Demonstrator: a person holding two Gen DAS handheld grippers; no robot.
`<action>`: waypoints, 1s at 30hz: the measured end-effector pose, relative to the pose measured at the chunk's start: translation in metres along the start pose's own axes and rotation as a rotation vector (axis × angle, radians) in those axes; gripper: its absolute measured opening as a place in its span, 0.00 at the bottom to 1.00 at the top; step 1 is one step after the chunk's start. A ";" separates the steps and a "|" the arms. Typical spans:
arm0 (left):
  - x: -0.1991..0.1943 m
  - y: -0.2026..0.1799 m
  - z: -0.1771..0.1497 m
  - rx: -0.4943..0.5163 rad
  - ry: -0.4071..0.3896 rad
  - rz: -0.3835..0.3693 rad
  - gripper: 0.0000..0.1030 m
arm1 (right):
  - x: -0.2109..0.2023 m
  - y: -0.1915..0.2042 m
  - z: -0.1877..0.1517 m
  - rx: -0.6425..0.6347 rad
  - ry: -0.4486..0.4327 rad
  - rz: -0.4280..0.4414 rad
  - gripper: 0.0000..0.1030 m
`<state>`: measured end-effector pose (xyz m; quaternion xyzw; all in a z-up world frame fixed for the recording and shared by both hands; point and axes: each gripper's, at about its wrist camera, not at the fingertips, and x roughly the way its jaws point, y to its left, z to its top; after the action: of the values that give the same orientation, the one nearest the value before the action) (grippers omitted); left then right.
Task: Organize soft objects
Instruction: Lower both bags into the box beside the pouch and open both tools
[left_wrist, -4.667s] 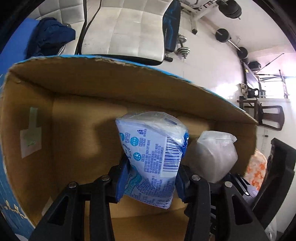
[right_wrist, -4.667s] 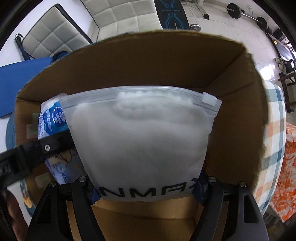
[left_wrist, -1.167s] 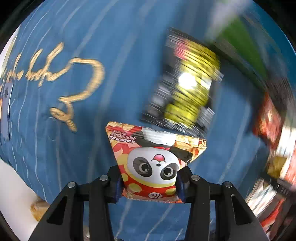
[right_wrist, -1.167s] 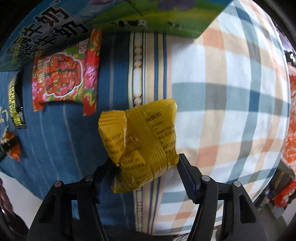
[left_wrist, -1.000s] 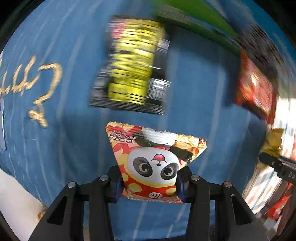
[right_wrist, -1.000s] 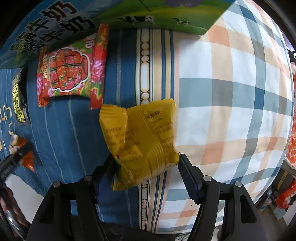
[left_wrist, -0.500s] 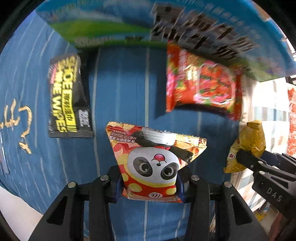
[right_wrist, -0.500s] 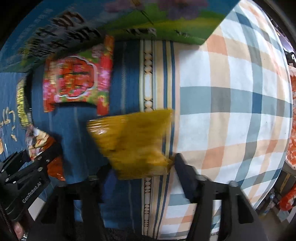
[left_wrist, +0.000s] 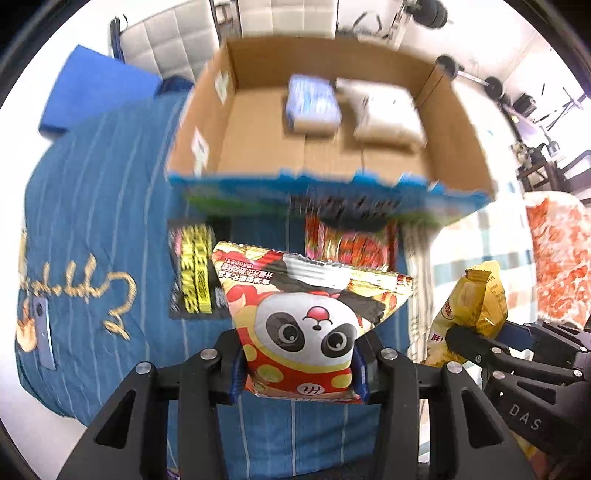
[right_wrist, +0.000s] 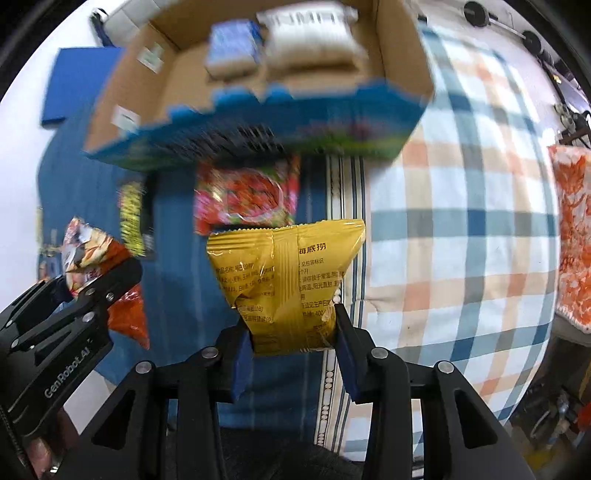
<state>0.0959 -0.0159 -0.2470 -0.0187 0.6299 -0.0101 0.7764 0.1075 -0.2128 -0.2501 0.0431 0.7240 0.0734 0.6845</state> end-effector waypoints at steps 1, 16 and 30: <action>-0.008 0.005 0.015 0.001 -0.016 -0.003 0.40 | -0.013 0.001 -0.001 -0.005 -0.021 0.005 0.41; -0.069 -0.001 0.101 0.012 -0.189 -0.034 0.40 | -0.083 0.042 0.055 -0.056 -0.217 0.084 0.41; 0.002 0.034 0.227 -0.020 -0.055 -0.008 0.40 | -0.044 0.030 0.173 -0.006 -0.169 0.014 0.41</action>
<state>0.3179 0.0216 -0.2042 -0.0292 0.6084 -0.0065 0.7930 0.2811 -0.1820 -0.2110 0.0521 0.6631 0.0767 0.7428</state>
